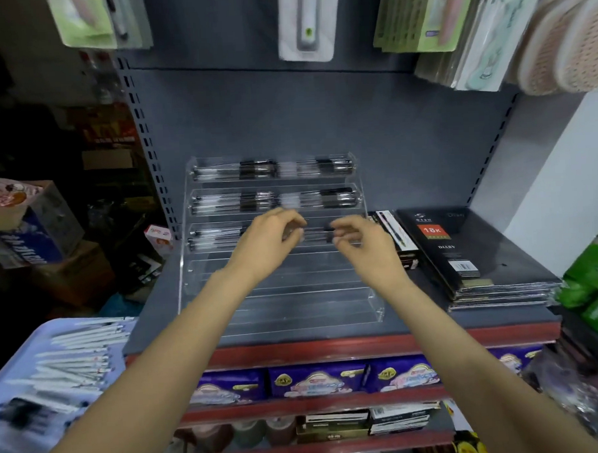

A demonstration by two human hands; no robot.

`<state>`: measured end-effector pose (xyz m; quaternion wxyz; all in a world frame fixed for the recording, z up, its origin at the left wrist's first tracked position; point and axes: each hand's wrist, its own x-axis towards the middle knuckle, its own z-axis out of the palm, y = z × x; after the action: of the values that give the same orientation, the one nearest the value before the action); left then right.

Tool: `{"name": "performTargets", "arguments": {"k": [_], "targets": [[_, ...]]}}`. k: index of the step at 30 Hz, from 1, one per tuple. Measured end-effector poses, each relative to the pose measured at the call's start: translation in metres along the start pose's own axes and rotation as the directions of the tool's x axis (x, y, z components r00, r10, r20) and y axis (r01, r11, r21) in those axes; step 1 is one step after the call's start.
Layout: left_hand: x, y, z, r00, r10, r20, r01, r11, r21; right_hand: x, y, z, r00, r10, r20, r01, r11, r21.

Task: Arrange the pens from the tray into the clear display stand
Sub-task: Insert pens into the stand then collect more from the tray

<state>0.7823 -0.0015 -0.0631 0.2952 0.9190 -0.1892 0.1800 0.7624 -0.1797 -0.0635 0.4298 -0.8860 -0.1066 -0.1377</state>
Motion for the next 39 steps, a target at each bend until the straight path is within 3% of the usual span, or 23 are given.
{"name": "performTargets", "arguments": {"k": [5,8,14,18,21,28,39], "targets": [[-0.076,-0.042,-0.053,0.984,-0.122,-0.133,0.102,0.983,-0.151,-0.031,-0.059,0.069,0.991,-0.012,0.132,0.001,0.997,0.079],[-0.141,-0.091,-0.086,0.967,-0.205,-0.152,0.189,0.975,-0.114,-0.063,-0.096,0.131,0.977,-0.01,0.215,-0.018,0.992,0.127],[-0.281,-0.214,-0.148,0.896,-0.443,0.013,0.444,0.896,-0.03,-0.134,-0.149,0.285,0.909,0.064,0.412,-0.122,0.986,0.114],[-0.359,-0.275,-0.174,0.83,-0.53,0.175,0.516,0.848,0.118,-0.181,-0.168,0.36,0.802,0.146,0.579,-0.176,0.984,-0.004],[-0.398,-0.314,-0.182,0.802,-0.53,0.274,0.493,0.848,0.196,-0.204,-0.177,0.4,0.751,0.209,0.626,-0.174,0.978,-0.118],[-0.44,-0.354,-0.173,0.782,-0.491,0.385,0.417,0.87,0.264,-0.228,-0.174,0.443,0.733,0.312,0.604,-0.059,0.915,-0.4],[-0.437,-0.37,-0.161,0.792,-0.512,0.333,0.495,0.858,0.141,-0.223,-0.168,0.454,0.696,0.38,0.609,-0.103,0.892,-0.439]]}}
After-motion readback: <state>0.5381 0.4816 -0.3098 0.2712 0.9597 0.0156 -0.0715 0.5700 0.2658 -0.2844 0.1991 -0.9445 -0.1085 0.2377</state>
